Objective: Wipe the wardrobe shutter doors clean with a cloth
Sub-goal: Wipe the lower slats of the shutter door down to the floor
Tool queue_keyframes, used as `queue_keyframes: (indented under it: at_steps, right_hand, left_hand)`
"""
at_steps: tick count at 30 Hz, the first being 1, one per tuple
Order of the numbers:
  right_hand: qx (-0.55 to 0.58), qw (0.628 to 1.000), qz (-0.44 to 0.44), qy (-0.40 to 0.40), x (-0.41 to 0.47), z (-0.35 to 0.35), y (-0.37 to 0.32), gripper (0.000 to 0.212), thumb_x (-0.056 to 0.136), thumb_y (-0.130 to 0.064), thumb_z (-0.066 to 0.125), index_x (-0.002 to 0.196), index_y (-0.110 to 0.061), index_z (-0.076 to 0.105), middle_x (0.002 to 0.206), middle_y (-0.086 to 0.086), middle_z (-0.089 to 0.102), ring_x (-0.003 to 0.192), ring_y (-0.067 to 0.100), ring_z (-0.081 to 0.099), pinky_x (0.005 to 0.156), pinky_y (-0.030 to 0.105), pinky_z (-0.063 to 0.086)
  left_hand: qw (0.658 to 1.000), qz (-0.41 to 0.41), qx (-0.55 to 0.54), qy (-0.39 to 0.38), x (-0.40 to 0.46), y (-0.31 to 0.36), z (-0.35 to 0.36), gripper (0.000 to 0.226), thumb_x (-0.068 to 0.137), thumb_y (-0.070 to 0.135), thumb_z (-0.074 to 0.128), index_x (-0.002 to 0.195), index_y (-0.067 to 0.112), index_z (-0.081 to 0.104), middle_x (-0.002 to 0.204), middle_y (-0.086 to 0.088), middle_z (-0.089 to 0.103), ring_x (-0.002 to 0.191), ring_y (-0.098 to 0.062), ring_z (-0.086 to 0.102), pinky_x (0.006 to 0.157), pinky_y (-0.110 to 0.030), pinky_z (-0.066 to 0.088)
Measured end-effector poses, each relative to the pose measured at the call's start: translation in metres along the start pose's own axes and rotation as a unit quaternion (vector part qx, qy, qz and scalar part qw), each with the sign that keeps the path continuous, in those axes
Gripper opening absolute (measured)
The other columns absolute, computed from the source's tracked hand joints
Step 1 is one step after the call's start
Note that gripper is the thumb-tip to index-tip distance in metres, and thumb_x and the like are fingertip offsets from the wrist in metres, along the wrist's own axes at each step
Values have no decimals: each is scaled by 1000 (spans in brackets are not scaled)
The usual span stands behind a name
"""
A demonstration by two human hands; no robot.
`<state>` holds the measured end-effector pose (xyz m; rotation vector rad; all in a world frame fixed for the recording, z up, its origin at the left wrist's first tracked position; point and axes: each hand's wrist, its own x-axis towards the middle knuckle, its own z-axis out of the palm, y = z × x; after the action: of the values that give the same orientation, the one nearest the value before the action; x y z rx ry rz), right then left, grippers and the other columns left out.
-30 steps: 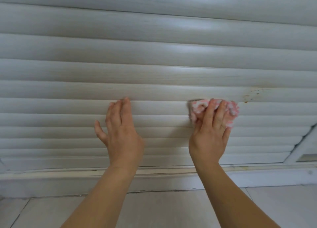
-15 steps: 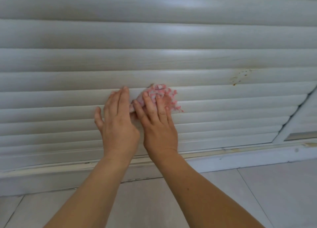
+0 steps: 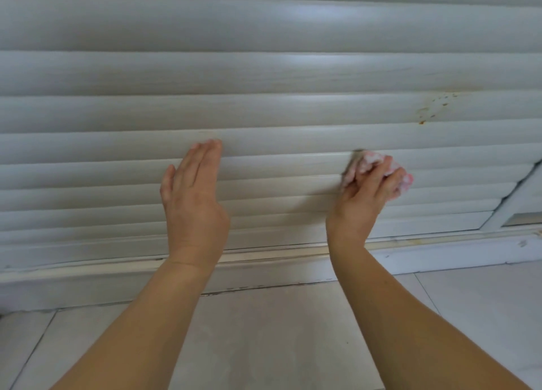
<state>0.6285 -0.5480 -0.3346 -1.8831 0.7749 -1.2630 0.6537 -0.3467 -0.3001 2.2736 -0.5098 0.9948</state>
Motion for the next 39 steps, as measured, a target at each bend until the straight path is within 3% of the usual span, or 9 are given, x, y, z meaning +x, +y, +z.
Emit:
queue_keyframes:
  at_steps: [4, 8, 15, 17, 20, 26, 33, 36, 39]
  right_hand:
    - [54, 994, 99, 7, -15, 15, -9, 55, 99, 0, 36, 150, -7, 18, 158, 16, -1, 145, 27, 6, 113, 34, 21]
    - [57, 996, 58, -25, -49, 30, -24, 57, 96, 5, 38, 149, -7, 21, 157, 18, 3, 144, 32, 11, 108, 38, 26]
    - [-11, 987, -140, -77, -111, 63, -36, 71, 83, 12, 44, 147, -7, 23, 155, 25, 8, 140, 39, 6, 111, 38, 13]
    - [-88, 947, -241, -195, -129, 72, -43, 71, 91, -2, 46, 152, -13, 10, 157, 19, -1, 143, 39, -2, 114, 44, 16]
    - [-201, 840, -370, -341, -143, 76, -51, 64, 91, -21, 9, 150, -7, -14, 156, 18, -17, 144, 37, -12, 118, 49, 7]
    - [-169, 829, -485, -222, -108, 64, -18, 76, 85, -21, 35, 152, -16, -1, 155, 4, 8, 143, 29, 16, 116, 45, 17]
    - [-163, 916, -344, -126, -66, 27, 21, 75, 78, 7, 44, 145, -21, 27, 154, 9, 18, 140, 38, 18, 90, 49, 48]
    - [-124, 965, -215, -80, -49, 14, 23, 67, 91, 3, 50, 149, -17, 22, 157, 17, 8, 143, 38, 8, 91, 50, 43]
    - [-127, 979, -152, -42, -34, 9, 21, 54, 98, -4, 43, 149, -8, 26, 157, 18, 6, 144, 27, 5, 104, 28, 20]
  left_hand:
    - [1000, -3, 1, -14, -10, -5, 2, 83, 56, -14, 29, 135, 6, 45, 136, -12, 49, 129, -20, 36, 108, -53, 27]
    - [999, -18, -4, -45, -22, -7, 6, 85, 56, -14, 27, 138, 4, 41, 140, -12, 45, 132, -24, 38, 110, -47, 18]
    - [998, -13, -12, -55, -23, -11, 9, 84, 56, -11, 29, 138, 4, 40, 141, -12, 44, 132, -24, 39, 109, -47, 16]
    - [998, -18, -16, -51, -22, -12, 8, 76, 64, -8, 30, 138, 7, 41, 141, -10, 45, 132, -21, 39, 112, -44, 13]
    - [999, -30, -22, -31, -19, -11, 6, 58, 82, 9, 26, 137, 11, 44, 138, -6, 49, 129, -16, 41, 113, -34, 6]
    - [1000, -11, 3, -7, -18, -13, 11, 64, 71, 3, 31, 133, 9, 48, 131, -7, 55, 120, -11, 40, 108, -38, 10]
    - [1000, 2, 3, -11, -19, -17, 11, 79, 61, -6, 26, 136, 11, 43, 131, -7, 54, 119, -12, 41, 107, -42, 14]
    - [1000, -8, 3, -20, -19, -17, 11, 84, 57, -11, 32, 137, 12, 44, 132, -6, 54, 118, -10, 40, 108, -42, 12]
    - [1000, -8, 3, -25, -19, -18, 11, 84, 57, -11, 32, 137, 12, 44, 132, -5, 53, 118, -9, 40, 108, -43, 12]
